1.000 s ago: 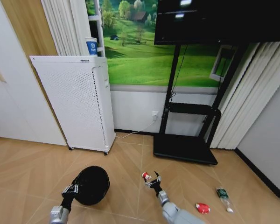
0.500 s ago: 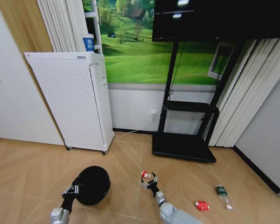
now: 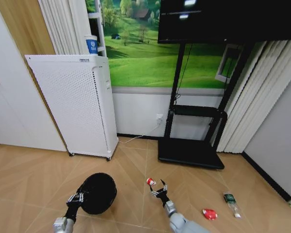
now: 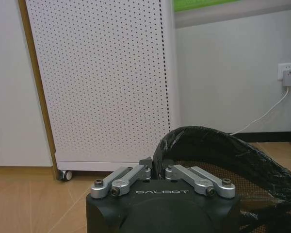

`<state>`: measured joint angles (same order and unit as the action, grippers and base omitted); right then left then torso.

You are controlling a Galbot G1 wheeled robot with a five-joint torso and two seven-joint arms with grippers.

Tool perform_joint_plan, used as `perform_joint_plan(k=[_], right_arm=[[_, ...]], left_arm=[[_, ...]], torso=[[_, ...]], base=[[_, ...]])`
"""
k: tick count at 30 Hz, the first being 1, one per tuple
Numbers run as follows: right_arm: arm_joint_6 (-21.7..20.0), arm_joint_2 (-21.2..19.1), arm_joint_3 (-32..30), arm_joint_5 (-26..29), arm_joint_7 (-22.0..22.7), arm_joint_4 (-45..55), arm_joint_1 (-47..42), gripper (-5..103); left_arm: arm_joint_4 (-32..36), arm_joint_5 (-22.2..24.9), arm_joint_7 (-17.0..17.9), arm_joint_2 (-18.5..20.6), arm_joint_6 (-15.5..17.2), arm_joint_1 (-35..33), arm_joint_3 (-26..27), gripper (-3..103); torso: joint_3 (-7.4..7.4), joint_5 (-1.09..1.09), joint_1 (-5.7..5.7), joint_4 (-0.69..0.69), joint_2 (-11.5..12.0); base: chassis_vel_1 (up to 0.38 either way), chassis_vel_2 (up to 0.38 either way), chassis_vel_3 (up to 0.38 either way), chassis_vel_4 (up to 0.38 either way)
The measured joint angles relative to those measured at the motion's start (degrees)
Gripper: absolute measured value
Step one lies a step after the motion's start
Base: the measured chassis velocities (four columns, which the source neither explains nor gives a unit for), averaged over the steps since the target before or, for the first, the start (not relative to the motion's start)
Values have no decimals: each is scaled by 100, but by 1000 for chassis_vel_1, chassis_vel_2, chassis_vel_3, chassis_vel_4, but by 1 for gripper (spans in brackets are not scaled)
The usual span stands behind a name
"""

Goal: Pick up the trash bin and place the garbage on the floor into it.

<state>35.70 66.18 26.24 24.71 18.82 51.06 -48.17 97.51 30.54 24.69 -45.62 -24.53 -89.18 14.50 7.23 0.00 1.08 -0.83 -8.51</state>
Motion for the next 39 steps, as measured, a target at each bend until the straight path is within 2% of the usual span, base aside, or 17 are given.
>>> perform_joint_plan(k=[8, 16, 19, 27, 37, 39], right_arm=[[40, -30, -92, -87, 39, 56, -98, 100], [18, 21, -85, -171, 11, 63, -124, 100], [-124, -29, 0, -16, 51, 122, -113, 100], [-195, -31, 11, 104, 67, 126, -107, 100], [-193, 4, -24, 87, 61, 119, -125, 100], [-168, 75, -123, -107, 172, 121, -176, 100]], left_arm=[[-103, -21, -37, -73, -108, 34, -32, 8], [-110, -38, -78, -50, -141, 49, -44, 8], [-73, -84, -92, -41, -175, 40, -39, 8], [-68, -116, -98, -72, -187, 26, -34, 8], [-130, -133, -98, -98, -192, 58, -49, 8], [-159, -124, -106, -112, -196, 80, -84, 8]], torso=[[125, 0, 33, 2, -157], [136, 0, 36, 2, -171], [136, 0, 36, 1, -171], [133, -1, 35, 2, -170], [131, 0, 36, 1, -165], [130, -2, 36, 1, -162]], base=[[0, 0, 0, 0], [0, 0, 0, 0], [0, 0, 0, 0], [-12, 12, 21, -14], [-163, 168, 173, -168], [-164, 173, 128, -124]])
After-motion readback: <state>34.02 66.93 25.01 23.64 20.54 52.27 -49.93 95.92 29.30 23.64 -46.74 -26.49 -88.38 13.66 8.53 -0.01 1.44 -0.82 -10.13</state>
